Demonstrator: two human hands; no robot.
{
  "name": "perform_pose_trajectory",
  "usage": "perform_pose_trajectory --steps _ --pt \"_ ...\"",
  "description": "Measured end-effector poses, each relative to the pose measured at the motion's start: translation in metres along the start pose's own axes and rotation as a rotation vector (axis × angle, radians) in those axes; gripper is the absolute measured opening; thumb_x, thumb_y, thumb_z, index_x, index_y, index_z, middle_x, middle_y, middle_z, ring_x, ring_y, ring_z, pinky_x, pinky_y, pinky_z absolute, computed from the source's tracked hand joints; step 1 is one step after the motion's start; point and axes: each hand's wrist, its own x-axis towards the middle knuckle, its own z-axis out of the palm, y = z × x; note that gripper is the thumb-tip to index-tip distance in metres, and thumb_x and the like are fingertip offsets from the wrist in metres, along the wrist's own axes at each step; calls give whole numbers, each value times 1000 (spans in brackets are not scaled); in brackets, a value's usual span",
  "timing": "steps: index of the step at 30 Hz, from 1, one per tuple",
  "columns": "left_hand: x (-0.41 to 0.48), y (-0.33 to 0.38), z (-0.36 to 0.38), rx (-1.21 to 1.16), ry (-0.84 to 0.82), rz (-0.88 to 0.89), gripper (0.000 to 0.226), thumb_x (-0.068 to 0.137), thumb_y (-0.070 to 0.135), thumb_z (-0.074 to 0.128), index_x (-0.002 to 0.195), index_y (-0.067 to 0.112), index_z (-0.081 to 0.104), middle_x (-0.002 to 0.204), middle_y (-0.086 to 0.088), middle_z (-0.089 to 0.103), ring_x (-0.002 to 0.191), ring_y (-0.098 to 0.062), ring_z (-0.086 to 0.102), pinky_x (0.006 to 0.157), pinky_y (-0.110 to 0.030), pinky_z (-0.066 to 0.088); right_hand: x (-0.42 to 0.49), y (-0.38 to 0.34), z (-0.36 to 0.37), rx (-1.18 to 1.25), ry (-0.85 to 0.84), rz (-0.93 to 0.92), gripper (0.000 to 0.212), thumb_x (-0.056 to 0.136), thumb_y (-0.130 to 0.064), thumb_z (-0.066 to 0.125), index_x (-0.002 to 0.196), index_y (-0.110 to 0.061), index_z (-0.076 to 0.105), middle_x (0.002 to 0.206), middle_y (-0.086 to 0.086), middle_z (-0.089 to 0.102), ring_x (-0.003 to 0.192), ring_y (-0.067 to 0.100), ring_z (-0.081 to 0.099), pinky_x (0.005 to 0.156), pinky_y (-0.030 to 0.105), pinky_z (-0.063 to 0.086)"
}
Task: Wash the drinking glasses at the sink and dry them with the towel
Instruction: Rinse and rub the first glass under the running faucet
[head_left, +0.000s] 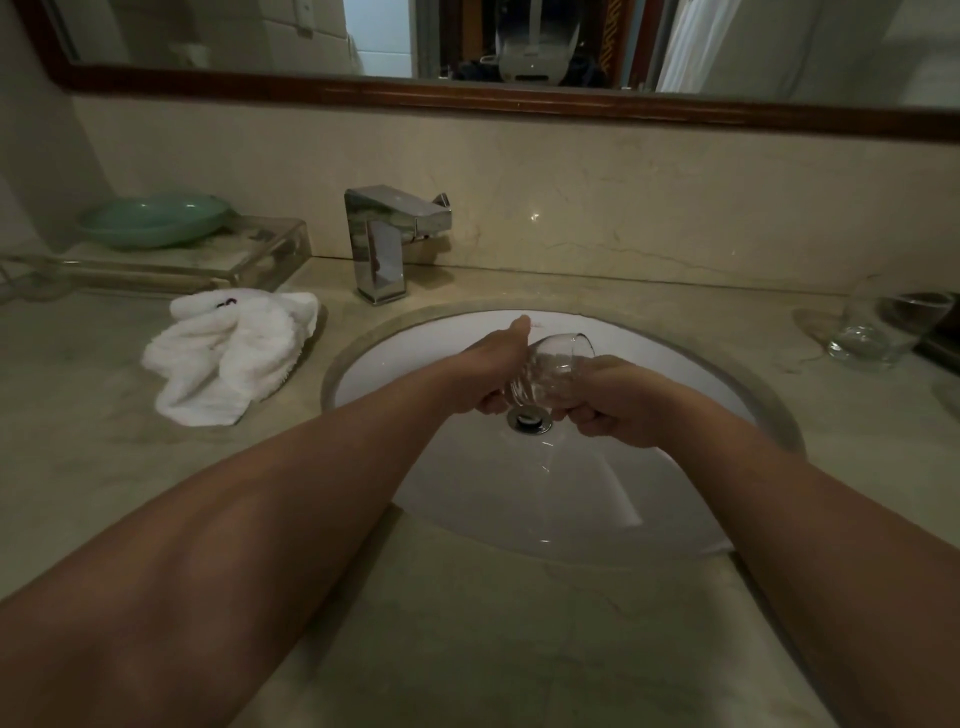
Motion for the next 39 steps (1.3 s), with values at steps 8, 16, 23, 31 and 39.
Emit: perform_pose_trajectory --steps 8,16,23,31,39 --pt "0 -3 0 43 -84 -17 75 106 64 5 73 13 49 47 0 44 45 -13 34 47 -19 29 7 4 1 -169 184 -32 14 98 -14 56 97 -12 70 73 18 66 51 16 37 44 23 25" --pt "3 -4 2 127 -49 3 78 103 66 3 75 11 50 66 -9 48 53 -19 39 57 -26 34 6 2 0 -91 167 44 23 100 1 39 87 -1 58 66 16 65 47 13 34 47 25 23" --pt "-3 -4 3 152 -211 69 73 106 66 11 96 17 66 78 -3 65 64 -16 51 59 -25 44 -4 1 -4 -164 158 40 25 95 -28 67 78 -10 62 66 13 57 48 14 30 47 23 22" --pt "-3 -6 -1 176 -139 94 64 108 61 13 81 22 56 65 1 56 53 -12 45 52 -22 38 8 7 -6 -43 56 97 23 103 -7 48 82 -7 58 69 12 59 45 11 34 47 22 23" --pt "-2 -5 1 169 -123 116 61 109 57 13 86 21 56 67 1 57 56 -11 46 54 -22 39 9 11 -10 -94 2 58 16 100 -22 60 100 -7 65 73 10 59 47 10 36 45 21 26"
